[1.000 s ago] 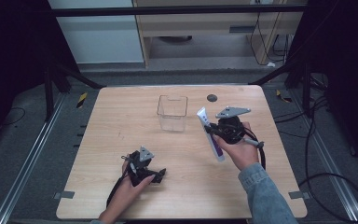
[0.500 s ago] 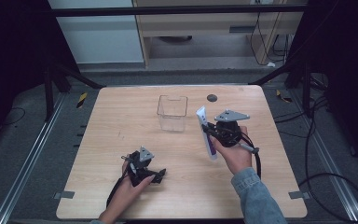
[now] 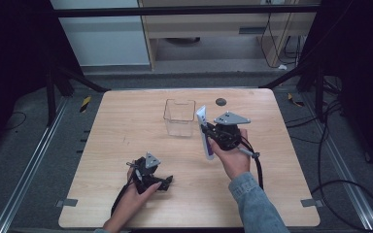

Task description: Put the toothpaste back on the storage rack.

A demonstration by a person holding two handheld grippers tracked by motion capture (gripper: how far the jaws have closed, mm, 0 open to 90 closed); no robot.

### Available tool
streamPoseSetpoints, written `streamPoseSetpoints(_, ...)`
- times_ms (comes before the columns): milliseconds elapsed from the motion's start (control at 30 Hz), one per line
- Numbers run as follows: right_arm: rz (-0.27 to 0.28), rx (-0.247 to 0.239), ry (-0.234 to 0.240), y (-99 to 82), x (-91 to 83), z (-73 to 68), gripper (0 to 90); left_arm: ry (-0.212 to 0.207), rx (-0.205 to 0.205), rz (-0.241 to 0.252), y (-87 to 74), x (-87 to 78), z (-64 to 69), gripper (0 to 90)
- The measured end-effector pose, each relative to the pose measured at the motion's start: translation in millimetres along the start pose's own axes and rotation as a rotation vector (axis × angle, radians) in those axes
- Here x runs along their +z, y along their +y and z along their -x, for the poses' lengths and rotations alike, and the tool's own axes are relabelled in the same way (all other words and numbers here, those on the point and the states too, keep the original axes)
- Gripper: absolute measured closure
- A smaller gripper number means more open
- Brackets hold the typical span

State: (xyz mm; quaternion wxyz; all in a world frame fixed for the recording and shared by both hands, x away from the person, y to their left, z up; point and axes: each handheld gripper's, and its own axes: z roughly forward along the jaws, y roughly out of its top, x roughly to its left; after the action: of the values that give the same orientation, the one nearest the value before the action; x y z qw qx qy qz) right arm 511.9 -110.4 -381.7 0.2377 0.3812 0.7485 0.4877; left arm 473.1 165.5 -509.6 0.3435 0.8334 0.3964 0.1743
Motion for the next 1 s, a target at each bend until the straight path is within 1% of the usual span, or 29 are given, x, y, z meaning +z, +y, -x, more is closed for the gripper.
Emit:
streamPoseSetpoints(333, 0.037, 0.016, 0.004, 7.5, 20.4, -20.1, 79.4, 0.000, 0.000, -0.001, -0.1, -0.3, 0.2, 0.0)
streamPoseSetpoints(433, 0.035, 0.007, 0.009, 9.8, 25.4, -24.7, 79.4, 0.000, -0.001, 0.000, 0.1, 0.1, 0.3, 0.0)
streamPoseSetpoints(533, 0.037, 0.003, 0.003, 12.2, 29.0, -28.0, 79.5, -0.001, 0.000, 0.001, 0.3, 0.4, 0.3, 0.0)
streamPoseSetpoints(567, 0.025, -0.014, 0.002, 13.9, 32.5, -32.3, 79.5, -0.002, 0.000, 0.001, 0.3, 0.4, 0.3, 0.0)
streamPoseSetpoints(600, 0.025, -0.014, 0.002, 13.9, 32.5, -32.3, 79.5, -0.002, 0.000, 0.001, 0.3, 0.4, 0.3, 0.0)
streamPoseSetpoints(633, 0.023, -0.030, 0.000, 14.6, 33.8, -34.2, 79.5, 0.000, 0.000, -0.001, 0.2, 0.2, 0.4, 0.0)
streamPoseSetpoints(767, 0.032, -0.038, 0.008, 20.4, 37.5, -43.3, 79.6, -0.002, 0.001, 0.001, 0.0, 0.0, 0.4, 0.0)
streamPoseSetpoints(900, 0.043, -0.039, 0.019, 24.5, 39.4, -45.3, 79.6, -0.001, -0.002, 0.002, 0.1, 0.2, 0.5, 0.0)
streamPoseSetpoints(967, 0.054, -0.025, 0.027, 27.5, 40.2, -44.9, 79.6, 0.000, -0.001, 0.003, 0.3, 0.4, 0.5, 0.0)
streamPoseSetpoints(1000, 0.060, -0.027, 0.029, 29.3, 41.1, -44.6, 79.7, 0.000, -0.001, 0.003, 0.5, 0.6, 0.6, 0.0)
